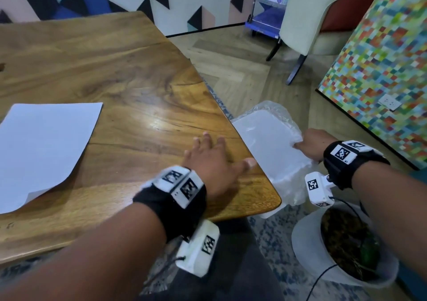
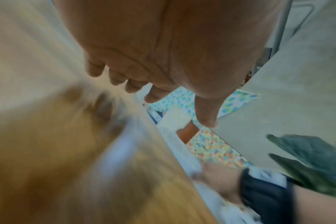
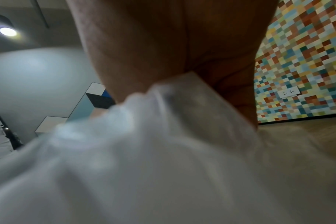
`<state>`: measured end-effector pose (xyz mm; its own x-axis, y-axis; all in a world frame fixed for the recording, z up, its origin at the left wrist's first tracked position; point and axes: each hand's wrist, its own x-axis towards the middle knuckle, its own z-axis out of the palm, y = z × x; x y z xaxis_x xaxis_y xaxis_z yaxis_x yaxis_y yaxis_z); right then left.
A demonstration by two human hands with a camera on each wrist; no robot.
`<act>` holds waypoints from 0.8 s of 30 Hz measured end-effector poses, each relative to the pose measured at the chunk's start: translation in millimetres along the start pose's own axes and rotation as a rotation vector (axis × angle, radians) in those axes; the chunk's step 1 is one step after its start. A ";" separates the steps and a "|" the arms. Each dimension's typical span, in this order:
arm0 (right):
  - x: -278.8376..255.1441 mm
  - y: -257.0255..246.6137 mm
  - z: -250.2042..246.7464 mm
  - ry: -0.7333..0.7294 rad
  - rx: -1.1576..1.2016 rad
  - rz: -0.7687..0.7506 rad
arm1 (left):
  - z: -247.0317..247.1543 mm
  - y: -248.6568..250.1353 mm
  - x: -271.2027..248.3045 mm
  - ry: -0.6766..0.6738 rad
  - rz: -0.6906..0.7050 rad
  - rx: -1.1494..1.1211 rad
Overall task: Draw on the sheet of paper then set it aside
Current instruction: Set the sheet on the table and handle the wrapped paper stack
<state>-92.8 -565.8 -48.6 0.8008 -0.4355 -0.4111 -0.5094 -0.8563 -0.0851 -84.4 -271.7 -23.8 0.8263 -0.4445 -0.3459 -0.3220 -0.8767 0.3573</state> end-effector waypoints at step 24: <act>14.3 -3.2 13.4 -0.002 -0.032 -0.008 | -22.9 7.5 35.8 -0.078 -0.023 0.195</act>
<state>-83.9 -565.5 -66.4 0.8043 -0.4278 -0.4124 -0.4925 -0.8683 -0.0598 -46.6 -290.0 -13.7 0.7988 -0.4298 -0.4209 -0.3925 -0.9026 0.1767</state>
